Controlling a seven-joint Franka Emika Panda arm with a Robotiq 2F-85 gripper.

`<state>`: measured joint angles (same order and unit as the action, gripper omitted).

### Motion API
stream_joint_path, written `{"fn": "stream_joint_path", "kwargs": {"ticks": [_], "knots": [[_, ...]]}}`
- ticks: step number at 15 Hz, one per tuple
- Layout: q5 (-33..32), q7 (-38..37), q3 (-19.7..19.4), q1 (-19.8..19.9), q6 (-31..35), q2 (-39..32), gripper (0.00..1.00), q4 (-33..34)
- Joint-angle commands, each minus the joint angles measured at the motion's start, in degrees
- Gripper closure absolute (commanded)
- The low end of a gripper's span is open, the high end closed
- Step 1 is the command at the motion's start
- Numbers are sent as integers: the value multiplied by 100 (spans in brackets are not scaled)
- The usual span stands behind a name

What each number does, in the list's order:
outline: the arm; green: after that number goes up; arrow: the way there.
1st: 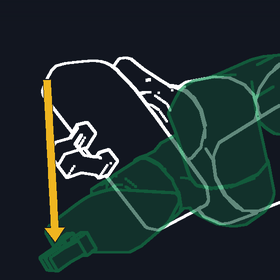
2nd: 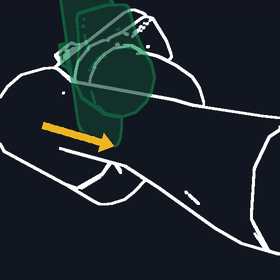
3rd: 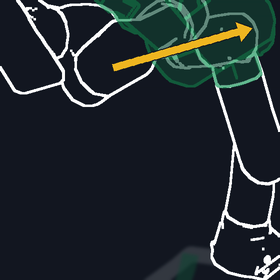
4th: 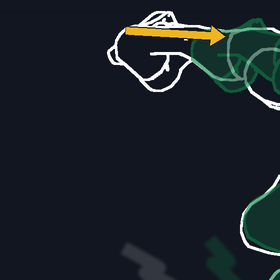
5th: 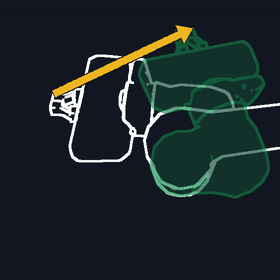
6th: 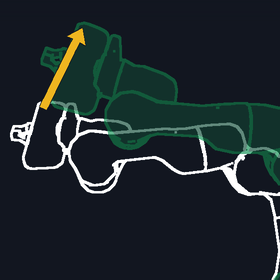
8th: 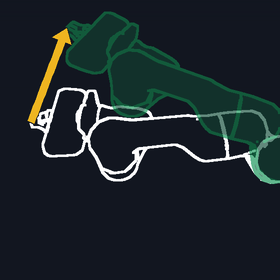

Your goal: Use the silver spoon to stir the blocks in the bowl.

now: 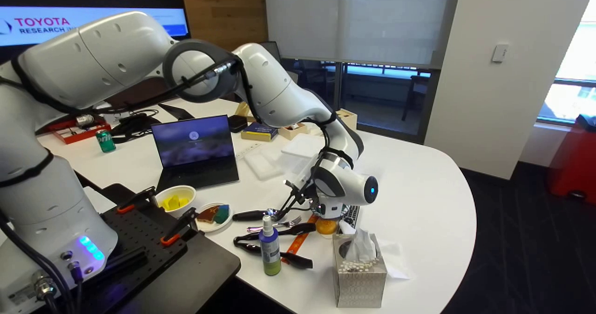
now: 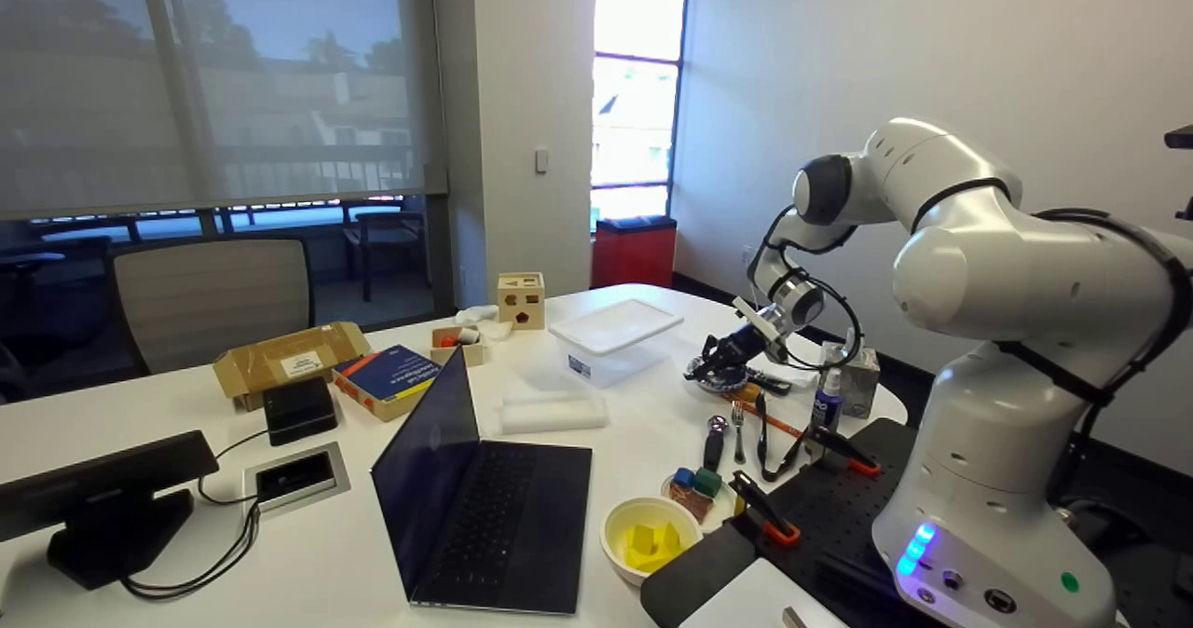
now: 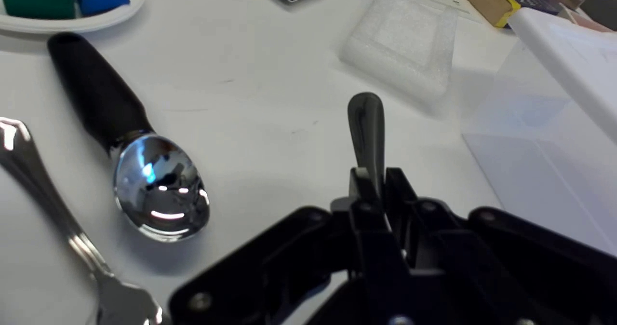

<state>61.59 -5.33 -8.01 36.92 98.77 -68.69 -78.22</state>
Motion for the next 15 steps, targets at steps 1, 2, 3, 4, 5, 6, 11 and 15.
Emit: {"fn": "stream_joint_path", "kwargs": {"ticks": [1, 2, 3, 4, 5, 6, 11, 15], "knots": [[219, -158, -66, 87, -8, 149, 97, 77], [254, -110, -50, 116, -4, 257, 97, 42], [260, -84, -55, 124, 13, 319, 97, 64], [278, -78, -35, 144, -18, 373, 97, 88], [303, -82, 9, 176, -93, 398, 97, 142], [339, -78, 56, 210, -181, 422, 97, 190], [743, -144, 291, 291, -726, 345, 97, 338], [1086, -287, 354, 311, -1220, 67, 97, 392]]}}
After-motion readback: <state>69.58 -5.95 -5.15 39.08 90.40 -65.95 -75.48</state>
